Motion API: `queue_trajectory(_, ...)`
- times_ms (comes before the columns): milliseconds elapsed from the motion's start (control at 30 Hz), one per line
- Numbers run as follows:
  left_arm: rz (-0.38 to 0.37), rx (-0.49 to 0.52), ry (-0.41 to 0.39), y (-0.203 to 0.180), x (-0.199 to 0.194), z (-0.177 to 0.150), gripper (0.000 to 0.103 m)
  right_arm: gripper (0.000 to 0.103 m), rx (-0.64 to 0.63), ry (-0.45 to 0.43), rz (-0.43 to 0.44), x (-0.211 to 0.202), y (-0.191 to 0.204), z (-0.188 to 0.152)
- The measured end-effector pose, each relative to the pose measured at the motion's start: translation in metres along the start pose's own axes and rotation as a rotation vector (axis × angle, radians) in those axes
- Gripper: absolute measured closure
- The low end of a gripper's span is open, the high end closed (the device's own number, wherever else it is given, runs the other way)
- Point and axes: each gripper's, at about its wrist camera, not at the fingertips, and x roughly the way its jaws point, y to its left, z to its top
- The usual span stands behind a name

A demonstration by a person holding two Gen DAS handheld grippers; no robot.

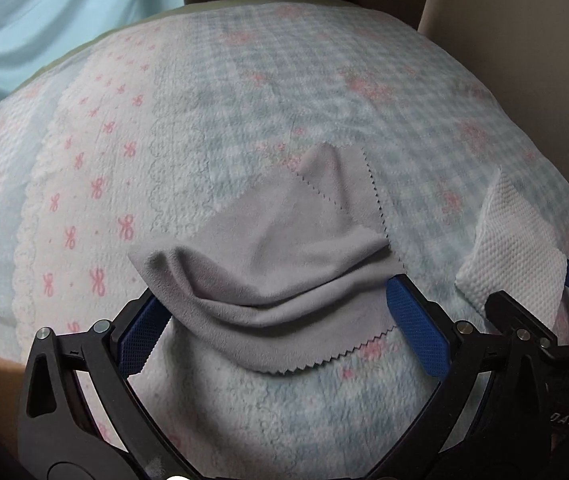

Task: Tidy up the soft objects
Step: 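Grasp the grey cloth with the left gripper while the right grasps the white textured cloth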

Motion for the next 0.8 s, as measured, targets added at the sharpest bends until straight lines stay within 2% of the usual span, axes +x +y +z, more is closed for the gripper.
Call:
queue_trajectory(33,-0.005,0.011,-0.009,-0.001,0.001,0.002,0.003,0.0,-0.008,-0.011,-0.008,0.003,0.001,0.001)
queue_trajectory(100,-0.013,0.023,-0.027,-0.003,0.003,0.005,0.015,0.0,-0.036,-0.037,-0.016,0.005,0.004,0.003)
queue_trajectory(133,-0.023,0.028,-0.039,-0.004,0.003,0.007,0.019,0.004,-0.047,-0.045,-0.017,0.007,0.004,0.005)
queue_trajectory(167,-0.033,0.033,-0.045,-0.005,0.003,0.007,0.029,0.007,-0.057,-0.054,-0.013,0.008,0.006,0.006)
queue_trajectory(267,-0.053,0.066,-0.065,-0.011,0.0,0.009,0.057,0.034,-0.086,-0.077,0.002,0.004,0.012,0.01)
queue_trajectory(300,-0.062,0.079,-0.069,-0.013,-0.002,0.01,0.066,0.047,-0.099,-0.083,0.002,0.003,0.015,0.011)
queue_trajectory(367,-0.069,0.1,-0.071,-0.018,-0.005,0.011,0.076,0.061,-0.125,-0.088,0.001,0.0,0.021,0.013)
queue_trajectory(400,-0.071,0.105,-0.071,-0.02,-0.007,0.012,0.081,0.074,-0.128,-0.087,0.012,-0.002,0.022,0.014)
queue_trajectory(533,-0.078,0.088,-0.07,-0.016,-0.011,0.016,0.085,0.087,-0.116,-0.084,0.024,-0.005,0.025,0.014)
queue_trajectory(800,-0.09,0.098,-0.089,-0.019,-0.029,0.021,0.085,0.091,-0.064,-0.095,0.035,-0.019,0.018,0.016)
